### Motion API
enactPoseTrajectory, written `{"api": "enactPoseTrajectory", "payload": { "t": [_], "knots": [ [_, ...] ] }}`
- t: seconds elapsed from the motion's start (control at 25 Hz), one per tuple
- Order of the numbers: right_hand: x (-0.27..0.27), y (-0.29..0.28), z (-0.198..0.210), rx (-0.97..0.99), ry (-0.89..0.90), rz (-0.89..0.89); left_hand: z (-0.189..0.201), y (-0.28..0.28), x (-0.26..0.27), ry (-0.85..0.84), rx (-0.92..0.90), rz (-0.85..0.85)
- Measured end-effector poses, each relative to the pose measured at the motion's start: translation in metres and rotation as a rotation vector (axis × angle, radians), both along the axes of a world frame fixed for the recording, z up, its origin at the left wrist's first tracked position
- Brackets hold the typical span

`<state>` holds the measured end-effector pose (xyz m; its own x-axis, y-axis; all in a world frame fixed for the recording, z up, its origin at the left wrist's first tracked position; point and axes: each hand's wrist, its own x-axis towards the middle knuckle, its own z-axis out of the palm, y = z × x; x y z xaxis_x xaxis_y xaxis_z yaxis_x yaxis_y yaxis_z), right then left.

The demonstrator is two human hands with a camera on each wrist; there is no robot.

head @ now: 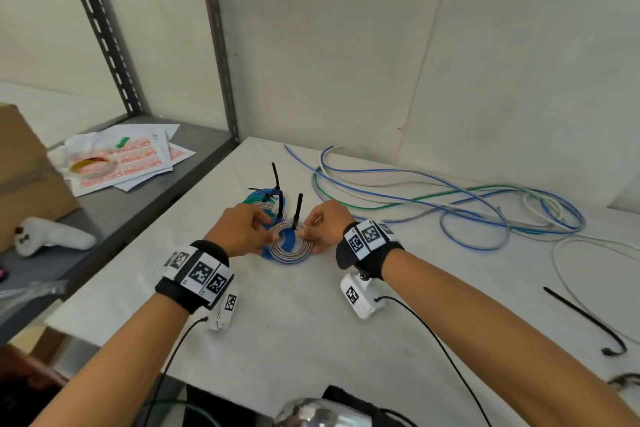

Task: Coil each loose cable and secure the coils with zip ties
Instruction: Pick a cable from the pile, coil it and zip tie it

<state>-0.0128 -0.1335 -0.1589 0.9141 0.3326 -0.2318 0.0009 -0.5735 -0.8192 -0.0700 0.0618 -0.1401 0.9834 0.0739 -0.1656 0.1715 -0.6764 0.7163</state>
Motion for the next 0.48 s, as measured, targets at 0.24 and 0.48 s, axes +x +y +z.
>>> {"api": "enactPoseTrajectory", "payload": {
  "t": [0.24, 0.48],
  "knots": [
    [0.001, -0.022, 0.003, -0.08, 0.025, 0.035, 0.014, -0.047, -0.007, 0.15, 0.012, -0.304],
    [0.016, -0.136, 0.012, -0.65, -0.252, -0.168, 0.008, -0.136, 0.027, 0.116, -0.035, -0.448]
  ]
}}
